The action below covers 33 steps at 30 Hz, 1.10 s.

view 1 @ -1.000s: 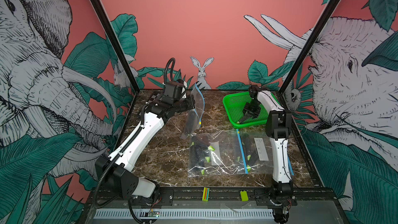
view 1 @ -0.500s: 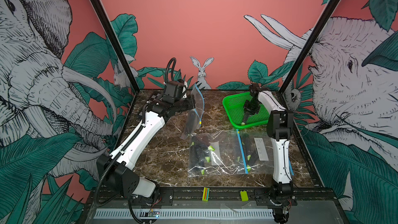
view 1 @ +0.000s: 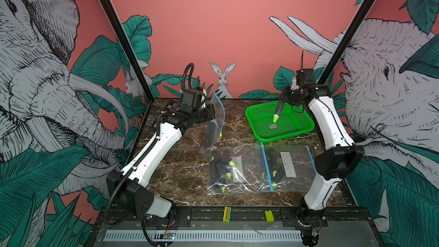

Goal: Place the eggplant in a zip-top bag and seal the zipper
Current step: Place the eggplant in the zipper food storage bag.

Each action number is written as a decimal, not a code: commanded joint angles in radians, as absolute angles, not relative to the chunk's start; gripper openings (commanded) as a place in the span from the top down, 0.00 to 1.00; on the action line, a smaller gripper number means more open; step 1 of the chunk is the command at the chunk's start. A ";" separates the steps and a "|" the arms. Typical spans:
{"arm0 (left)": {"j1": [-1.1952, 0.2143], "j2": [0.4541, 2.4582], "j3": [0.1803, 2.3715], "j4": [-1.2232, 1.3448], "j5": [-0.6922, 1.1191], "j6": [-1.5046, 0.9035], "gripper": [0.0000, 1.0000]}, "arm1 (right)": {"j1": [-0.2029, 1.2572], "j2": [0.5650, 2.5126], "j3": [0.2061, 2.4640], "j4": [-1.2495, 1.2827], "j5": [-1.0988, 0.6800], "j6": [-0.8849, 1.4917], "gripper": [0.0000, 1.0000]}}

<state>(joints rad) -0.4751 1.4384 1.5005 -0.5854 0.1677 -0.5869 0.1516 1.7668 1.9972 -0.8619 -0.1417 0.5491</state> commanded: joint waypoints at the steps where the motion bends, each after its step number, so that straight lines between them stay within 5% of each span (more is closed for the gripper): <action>1: -0.477 1.425 1.534 -0.598 0.165 -0.595 1.00 | 0.244 1.675 1.931 -0.759 -0.147 0.531 0.88; 14: -0.478 1.425 1.564 -0.616 0.162 -0.597 1.00 | 0.661 1.685 2.022 -0.437 0.005 0.580 0.88; 33: -0.477 1.416 1.586 -0.628 0.167 -0.594 1.00 | 0.784 1.917 2.182 -0.409 0.115 0.597 0.87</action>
<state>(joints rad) -0.4751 1.4384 1.5497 -0.6205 0.1719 -0.5877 0.7727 1.9148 2.1872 -0.4377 0.0841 0.6018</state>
